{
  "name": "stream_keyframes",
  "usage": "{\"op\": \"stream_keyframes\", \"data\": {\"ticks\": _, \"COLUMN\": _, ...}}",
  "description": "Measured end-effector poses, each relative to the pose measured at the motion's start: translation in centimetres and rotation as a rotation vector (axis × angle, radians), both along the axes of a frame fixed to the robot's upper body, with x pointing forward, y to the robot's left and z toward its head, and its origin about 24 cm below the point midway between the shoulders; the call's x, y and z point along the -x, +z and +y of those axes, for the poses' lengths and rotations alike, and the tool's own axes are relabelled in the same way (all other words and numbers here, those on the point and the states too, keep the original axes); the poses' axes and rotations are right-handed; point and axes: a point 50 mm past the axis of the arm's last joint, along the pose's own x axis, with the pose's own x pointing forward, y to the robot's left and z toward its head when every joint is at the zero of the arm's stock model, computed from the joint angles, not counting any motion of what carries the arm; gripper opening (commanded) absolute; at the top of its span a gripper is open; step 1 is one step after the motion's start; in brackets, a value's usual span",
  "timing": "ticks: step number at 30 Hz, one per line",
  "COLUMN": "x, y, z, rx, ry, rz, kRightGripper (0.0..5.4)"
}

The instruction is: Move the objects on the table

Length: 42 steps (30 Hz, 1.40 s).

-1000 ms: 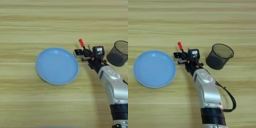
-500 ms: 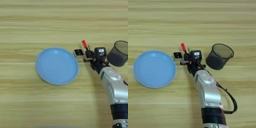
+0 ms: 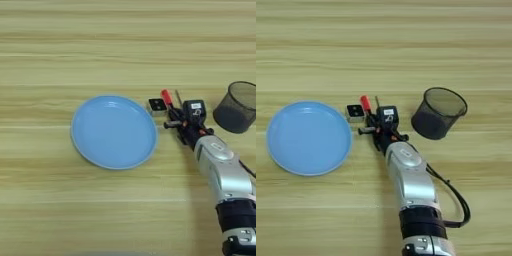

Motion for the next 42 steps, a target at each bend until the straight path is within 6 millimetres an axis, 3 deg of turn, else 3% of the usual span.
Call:
{"op": "stream_keyframes", "data": {"ticks": 24, "x": -0.51, "y": -0.12, "z": -0.08, "rx": 0.029, "ry": 0.007, "rz": 0.0, "kRightGripper": 0.46}}
{"op": "stream_keyframes", "data": {"ticks": 36, "x": -0.28, "y": -0.32, "z": -0.24, "rx": 0.041, "ry": -0.014, "rz": 0.006, "kRightGripper": 2.19}}
{"op": "stream_keyframes", "data": {"ticks": 42, "x": 0.19, "y": -0.04, "z": -0.78, "rx": 0.145, "ry": -0.048, "rz": -0.02, "kRightGripper": 3.09}}
